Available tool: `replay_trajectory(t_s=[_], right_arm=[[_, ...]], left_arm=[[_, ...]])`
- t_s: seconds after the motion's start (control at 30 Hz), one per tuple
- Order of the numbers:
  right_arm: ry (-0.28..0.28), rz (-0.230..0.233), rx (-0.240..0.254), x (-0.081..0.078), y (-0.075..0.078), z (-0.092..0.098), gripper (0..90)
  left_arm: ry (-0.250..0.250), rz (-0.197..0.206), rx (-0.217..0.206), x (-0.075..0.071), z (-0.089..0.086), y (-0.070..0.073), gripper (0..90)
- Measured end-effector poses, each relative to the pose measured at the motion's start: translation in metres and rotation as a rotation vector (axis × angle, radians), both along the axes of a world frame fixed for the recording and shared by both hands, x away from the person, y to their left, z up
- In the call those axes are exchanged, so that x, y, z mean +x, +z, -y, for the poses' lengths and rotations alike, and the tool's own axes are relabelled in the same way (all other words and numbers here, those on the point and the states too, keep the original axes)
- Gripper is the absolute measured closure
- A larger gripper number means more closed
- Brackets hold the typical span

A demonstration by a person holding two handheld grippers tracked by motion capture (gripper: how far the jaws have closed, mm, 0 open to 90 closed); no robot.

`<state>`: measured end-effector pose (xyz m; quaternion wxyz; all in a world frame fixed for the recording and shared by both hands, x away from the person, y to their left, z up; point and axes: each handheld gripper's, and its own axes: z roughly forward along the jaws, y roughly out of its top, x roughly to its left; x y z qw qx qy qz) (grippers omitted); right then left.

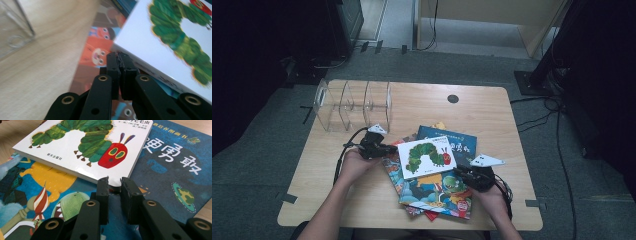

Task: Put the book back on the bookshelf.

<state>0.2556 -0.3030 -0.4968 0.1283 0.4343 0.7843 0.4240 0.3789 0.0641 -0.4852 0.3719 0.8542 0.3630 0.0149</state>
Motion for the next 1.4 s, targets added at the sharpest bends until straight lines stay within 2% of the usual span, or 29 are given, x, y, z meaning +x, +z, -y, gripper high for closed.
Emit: replay_trajectory(t_s=[0.1, 0.17, 0.3, 0.37, 0.43, 0.5, 0.6, 0.9, 1.13, 1.2, 1.3, 1.4], right_arm=[[0.0, 0.0, -0.001, 0.0, 0.0, 0.0, 77.2], [-0.001, -0.003, 0.002, 0.0, 0.0, 0.0, 77.2], [0.001, -0.018, 0.011, -0.002, 0.0, 0.0, 83.2], [0.005, -0.02, 0.01, -0.005, 0.0, 0.0, 87.7], [0.008, -0.02, 0.008, -0.005, 0.0, -0.001, 90.0], [0.009, -0.025, 0.018, -0.004, 0.0, -0.001, 90.0], [0.014, -0.018, 0.021, -0.002, -0.001, -0.002, 90.0], [0.024, -0.024, 0.032, 0.006, -0.002, 0.0, 90.0], [0.033, -0.028, 0.049, 0.015, -0.002, 0.001, 87.8], [0.037, -0.019, 0.041, 0.017, -0.002, 0.0, 87.7], [0.038, -0.014, 0.032, 0.021, -0.002, -0.001, 89.6], [0.043, -0.01, 0.033, 0.024, -0.003, -0.002, 90.0]], left_arm=[[0.023, 0.01, -0.029, 0.004, 0.0, 0.001, 90.0], [0.015, 0.026, -0.012, 0.007, 0.003, 0.001, 90.0], [0.01, 0.01, -0.007, 0.014, 0.008, -0.001, 90.0], [0.013, 0.007, -0.014, 0.015, 0.008, -0.002, 90.0], [-0.006, -0.012, -0.026, 0.015, 0.007, -0.003, 90.0], [-0.032, -0.022, -0.029, 0.013, 0.009, -0.003, 90.0], [-0.061, -0.06, -0.018, 0.009, 0.011, -0.001, 90.0], [-0.083, -0.068, -0.017, -0.011, 0.006, 0.0, 90.0], [-0.094, -0.101, -0.021, -0.025, -0.001, -0.001, 87.6], [-0.1, -0.107, -0.019, -0.027, -0.002, -0.001, 86.7], [-0.103, -0.101, -0.005, -0.032, -0.002, 0.001, 86.7], [-0.095, -0.077, 0.026, -0.038, -0.002, 0.003, 84.9]])
